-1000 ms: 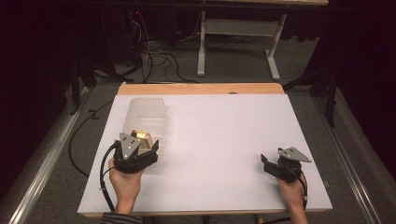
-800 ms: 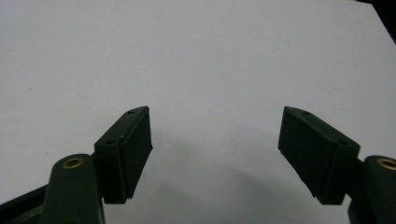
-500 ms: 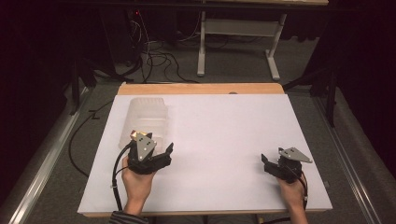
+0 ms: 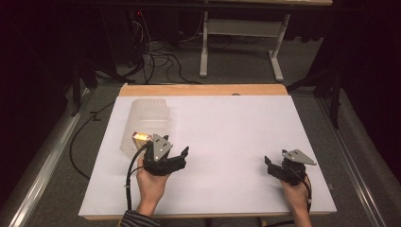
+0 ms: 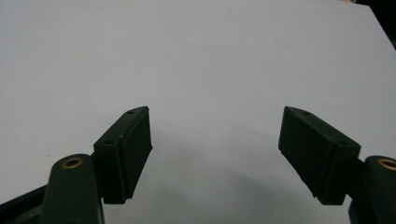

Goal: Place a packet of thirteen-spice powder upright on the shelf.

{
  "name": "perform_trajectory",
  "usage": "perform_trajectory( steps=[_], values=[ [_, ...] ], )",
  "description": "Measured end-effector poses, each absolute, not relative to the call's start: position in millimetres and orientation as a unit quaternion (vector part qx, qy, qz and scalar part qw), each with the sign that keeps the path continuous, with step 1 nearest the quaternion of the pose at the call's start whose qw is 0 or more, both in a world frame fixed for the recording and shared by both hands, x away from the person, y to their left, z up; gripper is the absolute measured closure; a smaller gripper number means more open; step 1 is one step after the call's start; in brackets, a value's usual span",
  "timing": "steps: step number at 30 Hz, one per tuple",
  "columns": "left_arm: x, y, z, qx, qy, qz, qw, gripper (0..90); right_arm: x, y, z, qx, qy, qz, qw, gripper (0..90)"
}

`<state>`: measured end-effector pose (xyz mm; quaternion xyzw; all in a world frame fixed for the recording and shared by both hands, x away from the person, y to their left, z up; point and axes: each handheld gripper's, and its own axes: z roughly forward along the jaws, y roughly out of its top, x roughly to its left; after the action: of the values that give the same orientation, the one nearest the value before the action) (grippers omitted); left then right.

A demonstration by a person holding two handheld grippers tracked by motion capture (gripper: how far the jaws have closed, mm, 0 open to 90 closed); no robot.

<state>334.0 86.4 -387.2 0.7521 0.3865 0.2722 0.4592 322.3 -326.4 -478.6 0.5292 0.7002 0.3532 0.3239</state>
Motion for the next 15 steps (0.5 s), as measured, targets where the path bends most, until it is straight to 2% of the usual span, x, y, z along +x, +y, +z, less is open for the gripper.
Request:
perform_trajectory(
  steps=[15],
  values=[
    [339, 71, -398, 0.761, 0.383, 0.239, 0.466, 24.7, 322, -326, -479, 0.529, 0.7, 0.353, 0.324, 26.1]
  ],
)
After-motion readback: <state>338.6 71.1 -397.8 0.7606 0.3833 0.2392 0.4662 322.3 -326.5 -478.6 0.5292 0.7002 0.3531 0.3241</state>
